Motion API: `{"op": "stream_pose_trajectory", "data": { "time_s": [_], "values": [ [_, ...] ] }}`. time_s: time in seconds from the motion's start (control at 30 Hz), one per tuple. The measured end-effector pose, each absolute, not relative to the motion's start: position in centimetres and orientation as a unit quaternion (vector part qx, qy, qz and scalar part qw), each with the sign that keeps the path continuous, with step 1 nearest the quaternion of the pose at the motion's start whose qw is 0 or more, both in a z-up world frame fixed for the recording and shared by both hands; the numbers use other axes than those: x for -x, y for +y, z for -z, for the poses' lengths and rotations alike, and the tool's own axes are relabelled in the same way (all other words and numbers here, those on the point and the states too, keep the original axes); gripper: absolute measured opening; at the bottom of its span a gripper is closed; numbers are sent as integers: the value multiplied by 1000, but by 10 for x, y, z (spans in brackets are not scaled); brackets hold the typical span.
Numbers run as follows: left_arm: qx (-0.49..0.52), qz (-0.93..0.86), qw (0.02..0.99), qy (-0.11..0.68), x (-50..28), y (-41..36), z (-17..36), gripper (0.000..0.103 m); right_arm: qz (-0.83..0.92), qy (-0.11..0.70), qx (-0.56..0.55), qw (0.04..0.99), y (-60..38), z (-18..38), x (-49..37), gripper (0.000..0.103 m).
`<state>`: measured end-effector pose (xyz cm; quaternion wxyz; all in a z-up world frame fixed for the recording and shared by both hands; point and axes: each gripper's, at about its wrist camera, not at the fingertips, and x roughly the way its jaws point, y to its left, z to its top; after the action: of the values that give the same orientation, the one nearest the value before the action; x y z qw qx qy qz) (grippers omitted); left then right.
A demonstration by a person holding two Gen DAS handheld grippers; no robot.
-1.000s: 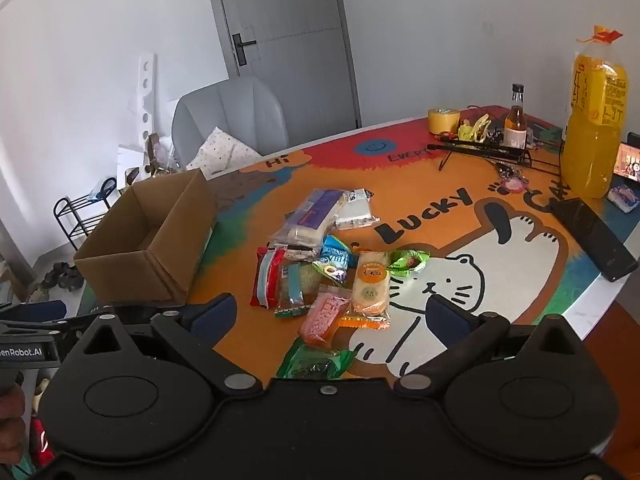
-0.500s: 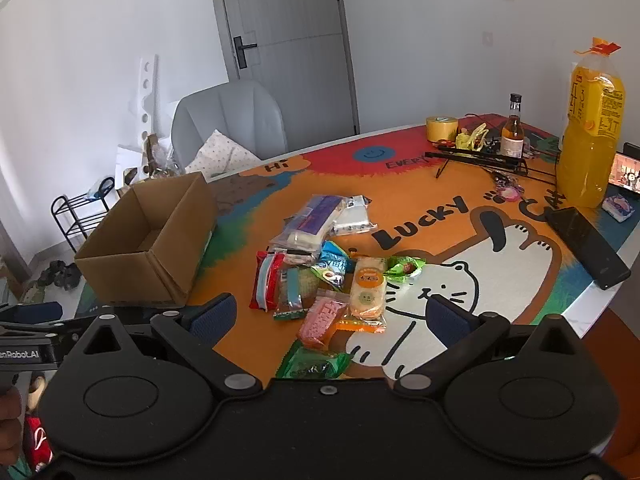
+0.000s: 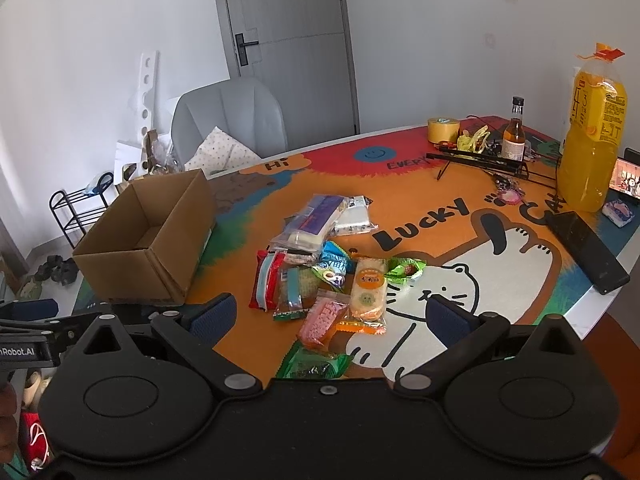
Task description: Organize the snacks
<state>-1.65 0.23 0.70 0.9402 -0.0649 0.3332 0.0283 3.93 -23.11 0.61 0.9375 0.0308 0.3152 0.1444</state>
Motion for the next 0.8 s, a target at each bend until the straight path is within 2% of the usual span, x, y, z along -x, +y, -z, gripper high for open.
{"op": "stream_pose_trajectory", "data": {
  "time_s": [0.8],
  "values": [
    [65, -13, 942, 328, 24, -6, -5, 102, -134, 318, -19, 938, -238, 0, -26, 103]
  ]
}}
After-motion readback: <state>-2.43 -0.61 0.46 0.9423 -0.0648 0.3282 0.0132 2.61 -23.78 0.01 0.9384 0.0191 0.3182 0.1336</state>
